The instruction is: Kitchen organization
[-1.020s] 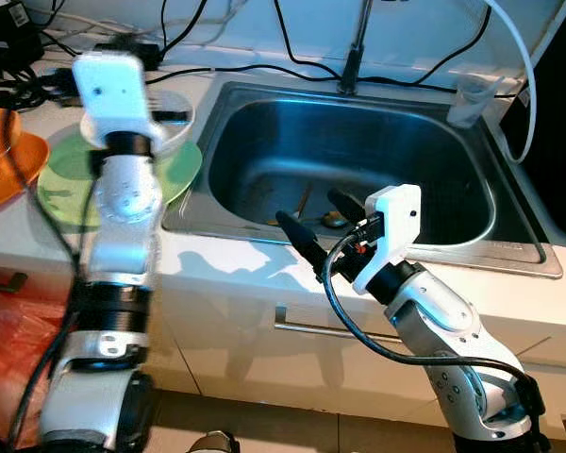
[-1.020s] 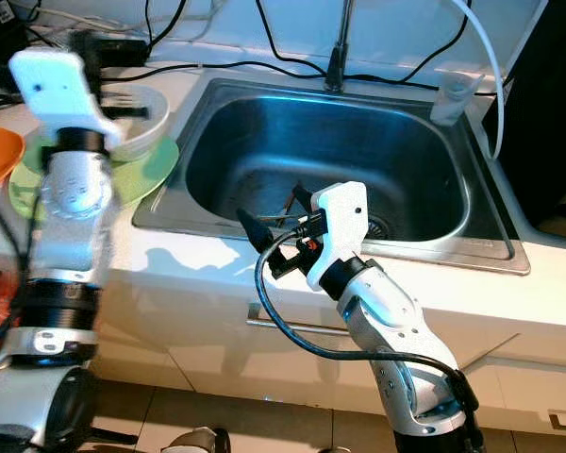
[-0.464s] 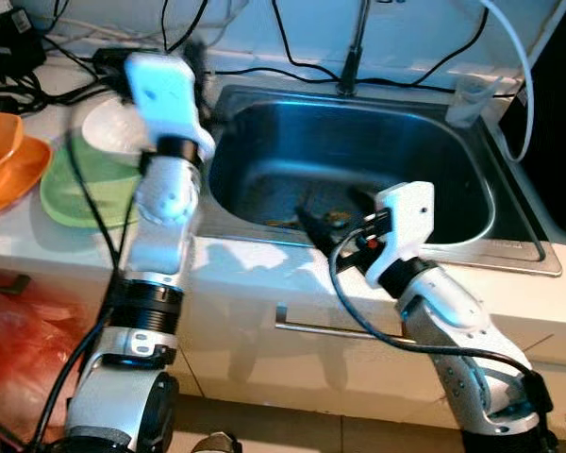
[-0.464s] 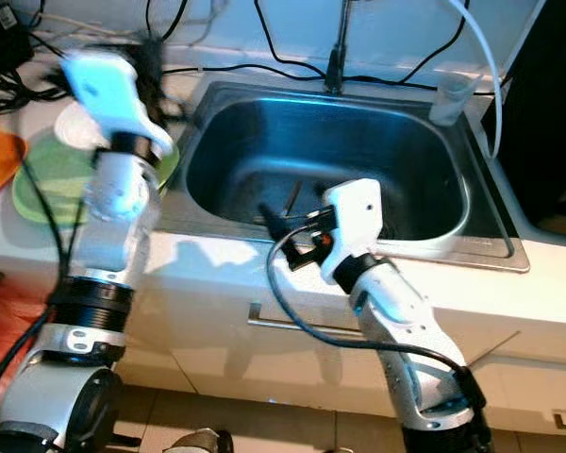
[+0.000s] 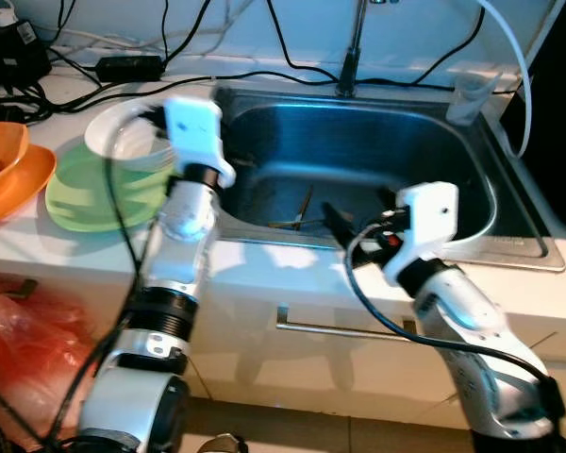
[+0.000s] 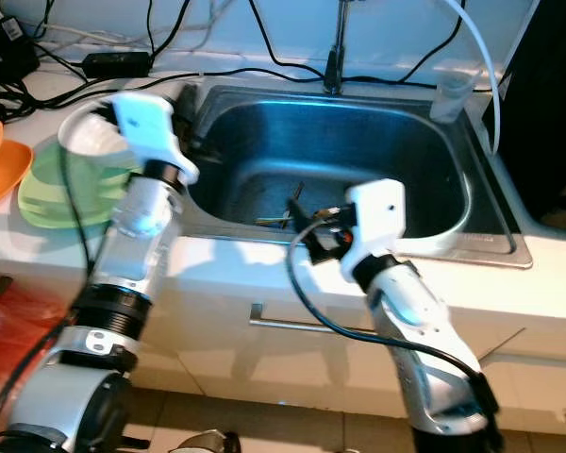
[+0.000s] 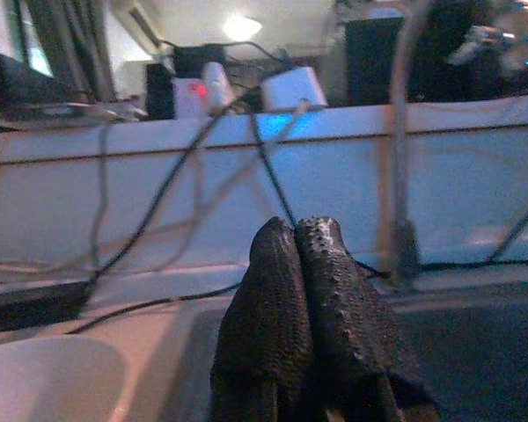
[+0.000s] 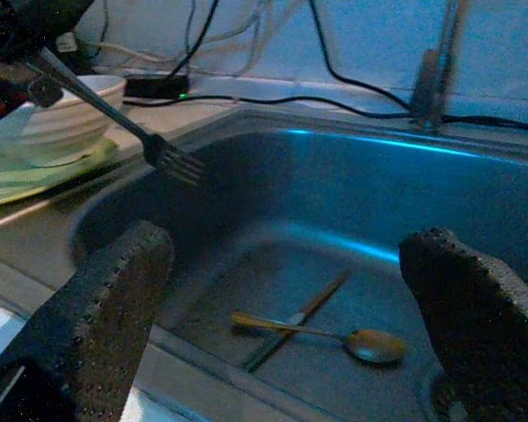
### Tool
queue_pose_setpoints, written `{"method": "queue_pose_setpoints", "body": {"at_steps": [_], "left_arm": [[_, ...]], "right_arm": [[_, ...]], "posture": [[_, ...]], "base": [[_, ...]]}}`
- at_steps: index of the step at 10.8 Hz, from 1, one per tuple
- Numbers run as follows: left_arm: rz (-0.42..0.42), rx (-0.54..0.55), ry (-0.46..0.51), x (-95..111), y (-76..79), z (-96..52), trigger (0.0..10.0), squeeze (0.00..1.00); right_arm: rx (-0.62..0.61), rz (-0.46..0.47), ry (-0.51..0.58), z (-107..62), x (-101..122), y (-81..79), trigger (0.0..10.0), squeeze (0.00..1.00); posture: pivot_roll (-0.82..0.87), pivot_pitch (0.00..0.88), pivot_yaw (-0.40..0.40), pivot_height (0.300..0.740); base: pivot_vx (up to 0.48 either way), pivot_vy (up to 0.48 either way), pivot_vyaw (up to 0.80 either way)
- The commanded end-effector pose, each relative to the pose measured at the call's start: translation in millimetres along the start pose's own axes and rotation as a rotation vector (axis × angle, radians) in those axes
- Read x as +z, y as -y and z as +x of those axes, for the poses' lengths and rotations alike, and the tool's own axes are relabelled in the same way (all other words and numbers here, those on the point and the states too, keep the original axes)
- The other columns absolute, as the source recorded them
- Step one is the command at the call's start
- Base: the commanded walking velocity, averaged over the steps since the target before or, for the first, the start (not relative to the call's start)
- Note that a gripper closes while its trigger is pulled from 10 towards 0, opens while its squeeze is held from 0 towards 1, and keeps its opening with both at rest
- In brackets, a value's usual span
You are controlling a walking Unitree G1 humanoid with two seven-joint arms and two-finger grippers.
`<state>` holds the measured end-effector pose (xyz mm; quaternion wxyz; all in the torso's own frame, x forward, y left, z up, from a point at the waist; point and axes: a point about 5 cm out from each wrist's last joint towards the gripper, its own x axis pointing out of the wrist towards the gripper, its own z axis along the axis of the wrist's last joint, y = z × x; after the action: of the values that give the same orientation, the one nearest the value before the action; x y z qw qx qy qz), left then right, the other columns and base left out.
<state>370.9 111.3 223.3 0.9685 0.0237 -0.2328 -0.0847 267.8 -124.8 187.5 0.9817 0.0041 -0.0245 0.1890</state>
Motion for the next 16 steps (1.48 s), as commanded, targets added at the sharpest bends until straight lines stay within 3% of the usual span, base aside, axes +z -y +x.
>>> {"method": "queue_pose_setpoints", "body": {"at_steps": [1, 3, 5, 8, 10, 11, 12, 13, 14, 15, 16], "left_arm": [[-0.003, -0.042, 0.010, 0, 9.2, 0.5, 0.0, 0.00], [-0.036, -0.092, 0.001, -3, 27.0, 3.3, 0.0, 0.00], [-0.061, -0.140, -0.067, -17, 40.0, 2.8, 0.0, 0.00], [-0.085, -0.128, -0.180, -38, 42.2, -1.1, 0.0, 0.00], [-0.096, -0.065, -0.250, -47, 38.4, -1.1, 0.0, 0.00], [-0.099, -0.053, -0.301, -56, 38.9, -4.5, 0.6, 0.00], [-0.100, -0.048, -0.329, -60, 39.0, -6.7, 2.1, 0.00], [-0.090, -0.022, -0.374, -67, 37.1, -10.3, 10.0, 0.00], [-0.097, -0.017, -0.390, -69, 36.6, -11.5, 10.0, 0.13], [-0.094, -0.018, -0.424, -73, 37.5, -13.7, 10.0, 0.65], [-0.100, -0.023, -0.447, -76, 39.2, -15.1, 10.0, 1.00]], "right_arm": [[-0.041, -0.020, 0.004, -5.4, 4, 5.4, 10.0, 0.00], [-0.078, -0.033, -0.007, -12.5, 5, 9.9, 10.0, 0.00], [-0.064, -0.020, -0.023, -15.5, 5, 6.5, 10.0, 0.00], [0.041, 0.035, -0.039, -18.5, 7, -8.9, 10.0, 0.00], [0.120, 0.052, -0.059, -21.6, 4, -22.3, 10.0, 0.00], [0.131, 0.062, -0.066, -22.4, 4, -26.1, 10.0, 0.00], [0.136, 0.065, -0.069, -22.9, 4, -27.2, 10.0, 0.00], [0.142, 0.067, -0.076, -24.0, 3, -28.5, 10.0, 0.00], [0.143, 0.067, -0.076, -24.4, 3, -29.2, 10.0, 0.00], [0.144, 0.067, -0.078, -24.6, 3, -29.8, 10.0, 0.00], [0.146, 0.067, -0.081, -24.5, 3, -30.0, 10.0, 0.00]], "posture": [[-0.09, 0.068, 0.065, 0.740], [-0.12, 0.081, 0.074, 0.740], [-0.13, 0.095, 0.070, 0.740], [-0.14, 0.102, 0.069, 0.740], [-0.14, 0.107, 0.080, 0.740], [-0.14, 0.111, 0.083, 0.740], [-0.14, 0.112, 0.085, 0.740], [-0.14, 0.115, 0.086, 0.740], [-0.14, 0.116, 0.086, 0.740], [-0.14, 0.116, 0.087, 0.740], [-0.14, 0.114, 0.088, 0.740]], "base": [[0.000, 0.000, 0.00], [0.000, 0.000, 0.00], [0.000, 0.000, 0.00], [0.000, 0.000, 0.00], [0.000, 0.000, 0.00], [0.000, 0.000, 0.00], [0.000, 0.000, 0.00], [0.000, 0.000, 0.00], [0.000, 0.000, 0.00], [0.000, 0.000, 0.00], [0.000, 0.000, 0.00]]}}
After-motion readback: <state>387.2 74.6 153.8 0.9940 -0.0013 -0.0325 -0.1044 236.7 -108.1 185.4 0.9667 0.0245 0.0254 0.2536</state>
